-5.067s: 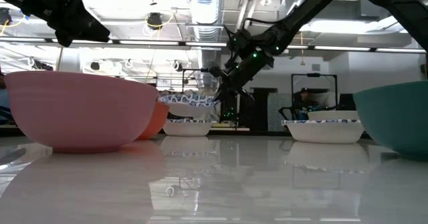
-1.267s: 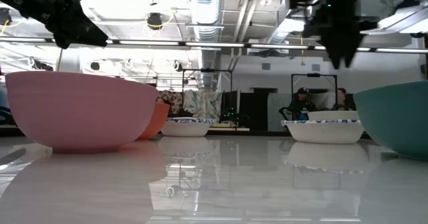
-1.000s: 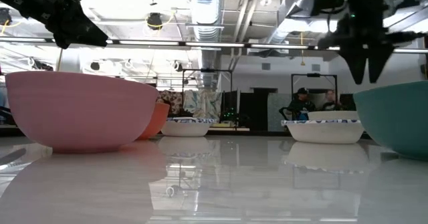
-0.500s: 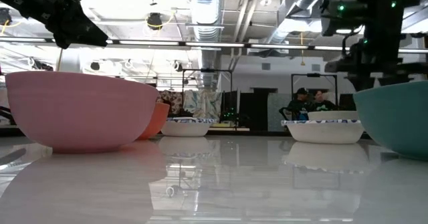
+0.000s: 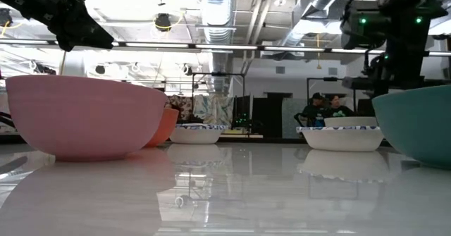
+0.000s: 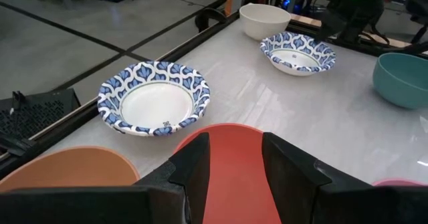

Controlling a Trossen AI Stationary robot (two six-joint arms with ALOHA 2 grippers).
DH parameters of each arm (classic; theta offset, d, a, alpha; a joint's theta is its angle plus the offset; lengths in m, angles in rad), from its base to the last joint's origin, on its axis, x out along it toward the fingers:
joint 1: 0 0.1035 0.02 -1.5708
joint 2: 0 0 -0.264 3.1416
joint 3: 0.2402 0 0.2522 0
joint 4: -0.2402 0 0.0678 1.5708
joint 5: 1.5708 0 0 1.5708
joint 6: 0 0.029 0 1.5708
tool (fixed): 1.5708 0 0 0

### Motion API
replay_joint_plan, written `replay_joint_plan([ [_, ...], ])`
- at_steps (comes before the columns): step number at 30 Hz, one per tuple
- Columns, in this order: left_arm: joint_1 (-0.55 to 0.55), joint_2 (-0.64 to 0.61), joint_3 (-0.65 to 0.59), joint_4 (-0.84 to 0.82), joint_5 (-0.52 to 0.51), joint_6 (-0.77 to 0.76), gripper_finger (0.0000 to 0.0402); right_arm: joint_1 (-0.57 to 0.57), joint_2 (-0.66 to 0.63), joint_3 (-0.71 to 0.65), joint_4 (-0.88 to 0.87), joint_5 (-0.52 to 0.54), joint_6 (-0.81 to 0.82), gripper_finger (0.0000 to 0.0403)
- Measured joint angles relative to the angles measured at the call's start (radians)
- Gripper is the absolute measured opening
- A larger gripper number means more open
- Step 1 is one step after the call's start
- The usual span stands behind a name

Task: Nest bowls inside each other
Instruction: Stack the middle white patterned bowl onto the stack of bowls

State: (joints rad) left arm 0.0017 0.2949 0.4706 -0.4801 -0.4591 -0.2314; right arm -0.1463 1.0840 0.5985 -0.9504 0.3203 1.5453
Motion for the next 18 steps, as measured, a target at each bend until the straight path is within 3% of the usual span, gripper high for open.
replay_joint_plan([
  [13,0.0,0.0,0.0,0.0,0.0,0.0,0.0126,0.0,0.001,-0.081,0.13,0.002,0.037,0.0173],
  [18,0.0,0.0,0.0,0.0,0.0,0.0,0.0126,-0.011,0.0,-0.081,0.146,0.001,0.028,0.0149],
])
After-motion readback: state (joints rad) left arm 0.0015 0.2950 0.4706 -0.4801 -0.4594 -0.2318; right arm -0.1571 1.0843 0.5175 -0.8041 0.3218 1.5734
